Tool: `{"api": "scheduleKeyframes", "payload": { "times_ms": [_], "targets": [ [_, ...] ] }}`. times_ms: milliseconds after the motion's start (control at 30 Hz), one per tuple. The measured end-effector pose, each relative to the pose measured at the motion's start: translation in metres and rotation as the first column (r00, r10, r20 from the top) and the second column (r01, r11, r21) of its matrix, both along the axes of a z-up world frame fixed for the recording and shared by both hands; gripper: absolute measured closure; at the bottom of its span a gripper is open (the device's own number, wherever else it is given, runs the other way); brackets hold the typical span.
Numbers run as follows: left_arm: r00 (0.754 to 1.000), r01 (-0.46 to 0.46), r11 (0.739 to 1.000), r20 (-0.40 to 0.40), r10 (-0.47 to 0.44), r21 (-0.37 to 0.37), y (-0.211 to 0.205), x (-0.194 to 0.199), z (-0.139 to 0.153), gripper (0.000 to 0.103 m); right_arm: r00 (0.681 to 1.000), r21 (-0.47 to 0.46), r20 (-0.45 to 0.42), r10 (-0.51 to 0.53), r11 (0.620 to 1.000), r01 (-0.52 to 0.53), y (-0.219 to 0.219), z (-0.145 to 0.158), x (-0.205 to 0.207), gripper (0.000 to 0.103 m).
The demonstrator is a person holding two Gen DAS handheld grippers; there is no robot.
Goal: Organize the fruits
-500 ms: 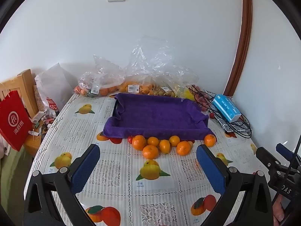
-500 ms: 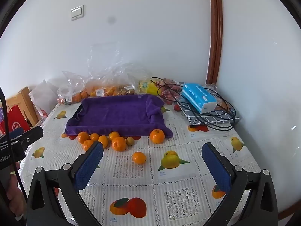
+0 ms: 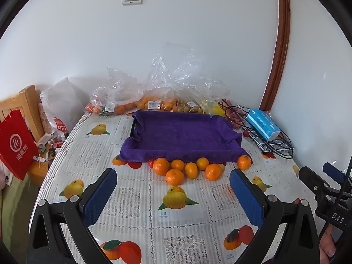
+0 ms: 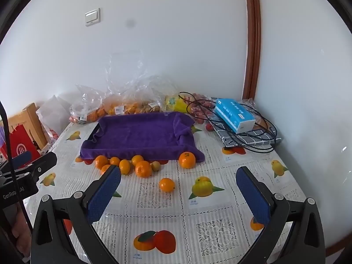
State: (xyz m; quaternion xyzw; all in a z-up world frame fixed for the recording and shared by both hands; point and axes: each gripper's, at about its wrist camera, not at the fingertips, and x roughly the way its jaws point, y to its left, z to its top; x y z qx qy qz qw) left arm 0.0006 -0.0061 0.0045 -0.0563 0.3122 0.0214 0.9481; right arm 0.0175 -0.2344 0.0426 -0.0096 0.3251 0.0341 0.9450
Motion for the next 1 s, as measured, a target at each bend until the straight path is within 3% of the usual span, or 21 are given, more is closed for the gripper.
{"api": "scheduleKeyframes", "payload": {
  "times_ms": [1000],
  "targets": [
    [1.0,-0.016,1.0,0.01,0.016,0.002,0.0057,-0.0075,-0.005,0.0,1.0,0.015,-0.004,0.02,1.0,-0.02,0.0077,-0.0031,-0.0026,0.0]
  ]
}}
